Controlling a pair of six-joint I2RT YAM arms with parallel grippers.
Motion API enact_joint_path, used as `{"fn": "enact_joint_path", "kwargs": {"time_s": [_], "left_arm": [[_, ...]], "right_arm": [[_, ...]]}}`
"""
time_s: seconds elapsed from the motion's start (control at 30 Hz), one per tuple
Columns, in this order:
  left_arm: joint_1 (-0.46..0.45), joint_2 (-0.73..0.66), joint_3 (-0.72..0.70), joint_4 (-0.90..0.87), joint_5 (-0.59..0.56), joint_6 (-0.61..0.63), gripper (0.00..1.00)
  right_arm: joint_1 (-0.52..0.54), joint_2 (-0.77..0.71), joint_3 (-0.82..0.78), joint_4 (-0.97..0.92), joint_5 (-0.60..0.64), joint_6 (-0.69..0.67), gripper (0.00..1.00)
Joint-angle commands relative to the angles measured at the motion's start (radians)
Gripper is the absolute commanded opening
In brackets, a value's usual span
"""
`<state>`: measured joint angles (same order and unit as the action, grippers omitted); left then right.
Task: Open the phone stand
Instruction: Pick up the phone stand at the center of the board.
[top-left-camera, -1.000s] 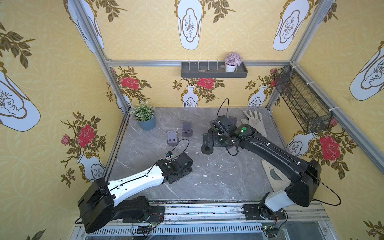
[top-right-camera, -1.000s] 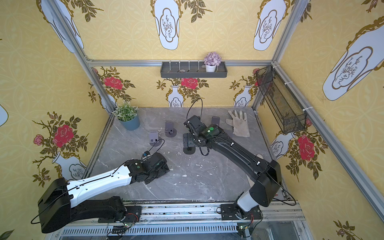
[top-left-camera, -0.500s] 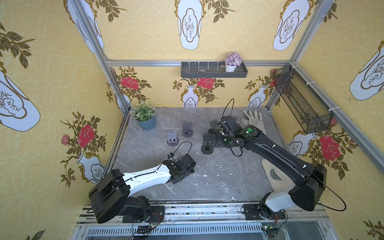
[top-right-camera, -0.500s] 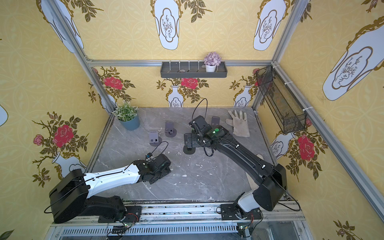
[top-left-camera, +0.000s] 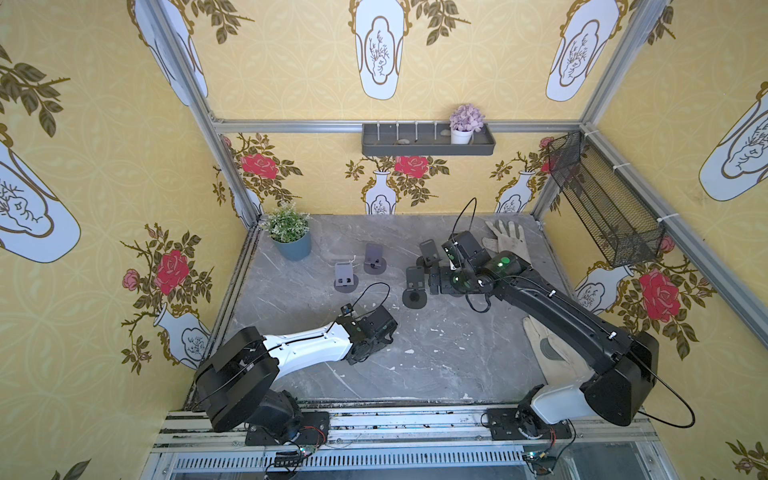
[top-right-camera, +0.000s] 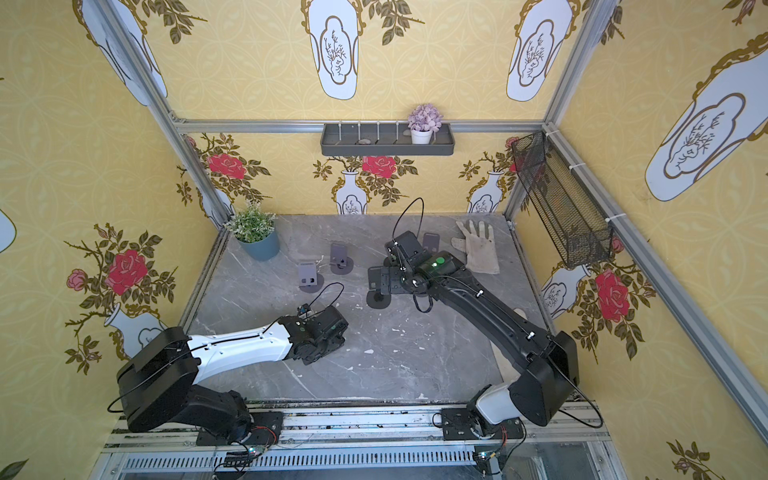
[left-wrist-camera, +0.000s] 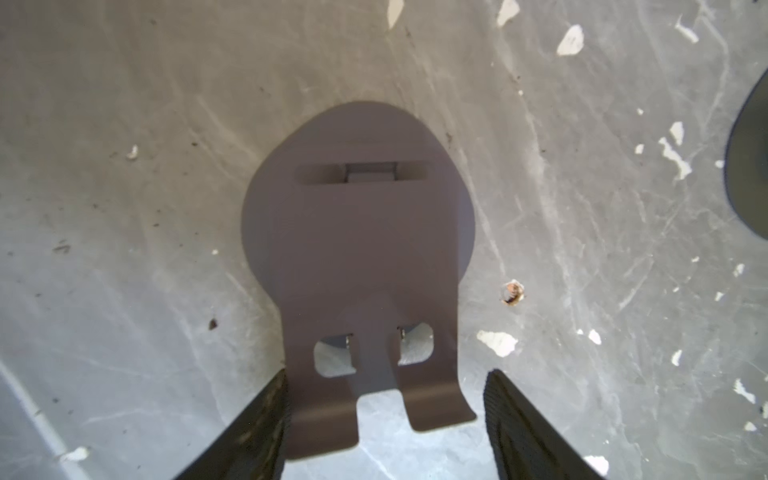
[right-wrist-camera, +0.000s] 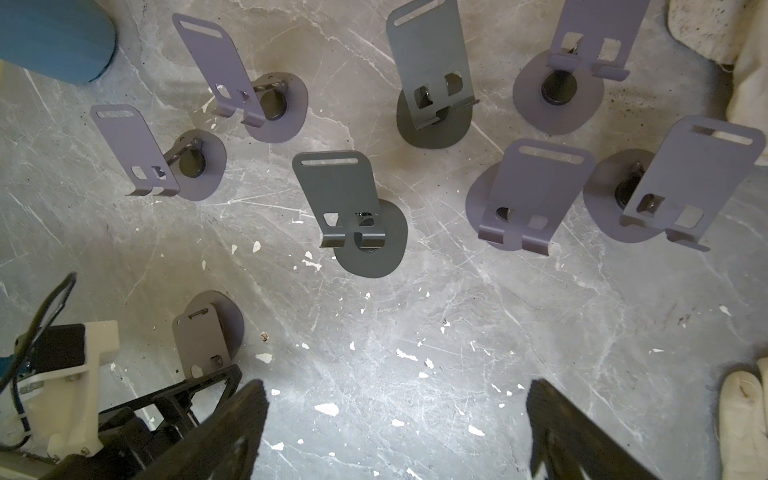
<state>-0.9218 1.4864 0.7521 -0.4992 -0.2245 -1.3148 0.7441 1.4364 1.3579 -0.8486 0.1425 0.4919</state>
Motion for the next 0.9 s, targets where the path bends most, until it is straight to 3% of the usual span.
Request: {"fn": "enact_joint_path", "kwargs": {"time_s": [0.0,0.13,0.33,0.47,0.53,0.87], "left_arm": [[0.004,0.015,0.012,-0.010,-0.021,0.047,0.68],[0.009,0.013,-0.001,0.000,-0.017,0.065,0.64],[0.021,0.027,-0.014,0.018,0.000,0.078,0.69],[0.021,0.028,-0.012,0.030,0.002,0.085,0.58],[0.021,0.016,-0.021,0.056,0.005,0.101,0.46],[0.023,-0.134,-0.054,0.074,-0.005,0.236,0.36]], "right_arm": [[-0.007,-0.009,-0.008,0.034,-0.003,-0.010,0.98],[-0.020,-0.019,-0.023,0.040,-0.005,-0.011,0.98],[-0.035,-0.030,-0.046,0.052,-0.020,-0.010,0.98],[-0.038,-0.035,-0.050,0.052,-0.021,-0.012,0.98],[-0.040,-0.039,-0.051,0.054,-0.023,-0.012,0.98],[-0.040,-0.042,-0.050,0.062,-0.058,-0.004,0.98]]}}
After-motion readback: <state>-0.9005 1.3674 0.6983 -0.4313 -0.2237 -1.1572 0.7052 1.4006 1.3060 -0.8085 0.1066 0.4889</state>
